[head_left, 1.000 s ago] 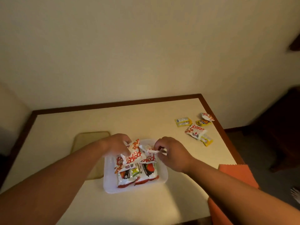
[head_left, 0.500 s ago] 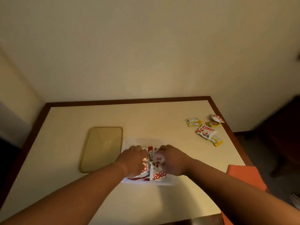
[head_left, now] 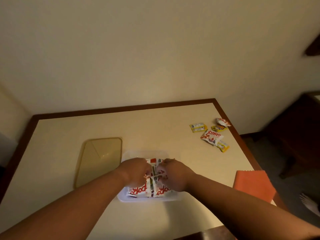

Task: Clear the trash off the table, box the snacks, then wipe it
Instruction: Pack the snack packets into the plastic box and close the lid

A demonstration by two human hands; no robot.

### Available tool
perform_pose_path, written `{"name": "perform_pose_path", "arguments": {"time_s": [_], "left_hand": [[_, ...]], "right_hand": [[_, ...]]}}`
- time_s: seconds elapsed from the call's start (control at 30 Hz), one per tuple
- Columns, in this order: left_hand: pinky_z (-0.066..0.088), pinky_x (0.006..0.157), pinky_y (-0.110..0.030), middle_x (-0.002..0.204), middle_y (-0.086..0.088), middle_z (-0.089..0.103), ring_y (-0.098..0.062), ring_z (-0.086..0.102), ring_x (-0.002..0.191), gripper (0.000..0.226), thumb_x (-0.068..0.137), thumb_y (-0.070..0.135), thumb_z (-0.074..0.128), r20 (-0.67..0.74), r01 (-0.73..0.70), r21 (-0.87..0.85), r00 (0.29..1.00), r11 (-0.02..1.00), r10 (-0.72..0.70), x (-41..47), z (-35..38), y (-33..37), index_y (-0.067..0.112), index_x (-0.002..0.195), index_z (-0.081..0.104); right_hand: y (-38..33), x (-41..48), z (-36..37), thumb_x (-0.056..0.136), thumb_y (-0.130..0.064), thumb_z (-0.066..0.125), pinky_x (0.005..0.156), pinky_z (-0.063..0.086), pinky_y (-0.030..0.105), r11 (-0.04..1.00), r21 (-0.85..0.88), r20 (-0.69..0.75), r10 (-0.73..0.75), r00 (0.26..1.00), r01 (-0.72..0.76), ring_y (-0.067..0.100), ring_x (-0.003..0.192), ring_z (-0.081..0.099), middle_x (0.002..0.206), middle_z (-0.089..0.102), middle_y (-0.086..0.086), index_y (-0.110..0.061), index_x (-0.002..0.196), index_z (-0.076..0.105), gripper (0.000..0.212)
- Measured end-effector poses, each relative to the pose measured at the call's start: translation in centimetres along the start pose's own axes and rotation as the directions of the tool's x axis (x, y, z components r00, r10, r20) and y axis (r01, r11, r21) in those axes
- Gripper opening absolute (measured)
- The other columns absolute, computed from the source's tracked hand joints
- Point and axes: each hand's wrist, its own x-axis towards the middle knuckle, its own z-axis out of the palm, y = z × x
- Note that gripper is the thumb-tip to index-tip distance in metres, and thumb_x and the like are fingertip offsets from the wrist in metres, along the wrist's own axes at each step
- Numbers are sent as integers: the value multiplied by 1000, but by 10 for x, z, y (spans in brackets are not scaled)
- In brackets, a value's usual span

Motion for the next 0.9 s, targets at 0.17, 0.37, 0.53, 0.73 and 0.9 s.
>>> {"name": "perform_pose_path", "arguments": {"time_s": [0.17,0.37,0.53,0.73,0.9], "left_hand": [[55,82,-33,105,11,71,-15,64,93,23,92,41,49,-235,-6,-184,971,983,-38,47,-43,28,35,103,68],[56,84,-34,102,9,73,-17,67,94,24,88,39,49,-282,-69,-356,959,932,-37,133,-55,92,32,96,70],[55,87,-32,105,3,73,-20,67,98,16,90,31,55,-191,-27,-431,980,902,-63,210,-52,151,30,88,70],[52,94,-38,120,-12,69,-33,63,113,40,97,48,54,-170,145,-473,953,869,-251,288,-43,190,15,116,67],[50,99,-45,136,-13,58,-35,54,125,73,85,65,64,-119,299,-481,909,824,-400,324,-26,203,14,136,52]], "right_hand": [[60,-18,-34,94,-22,57,73,53,35,983,179,-324,88,942,-31,18,82,64,94,71,-1,-19,102,73,18],[177,-45,-56,95,-18,61,77,53,31,737,473,-312,653,690,-483,21,90,68,98,75,0,-21,100,76,16],[260,-50,-79,99,-27,57,68,43,27,530,575,-215,833,510,-623,23,90,64,100,68,4,-20,100,69,14],[326,-12,-96,99,-48,53,94,55,46,247,817,-86,946,314,-521,39,106,66,114,70,19,-3,114,67,50],[352,9,-107,98,-30,67,97,50,40,278,726,-15,921,390,-629,37,120,60,131,58,20,-15,158,24,76]]}}
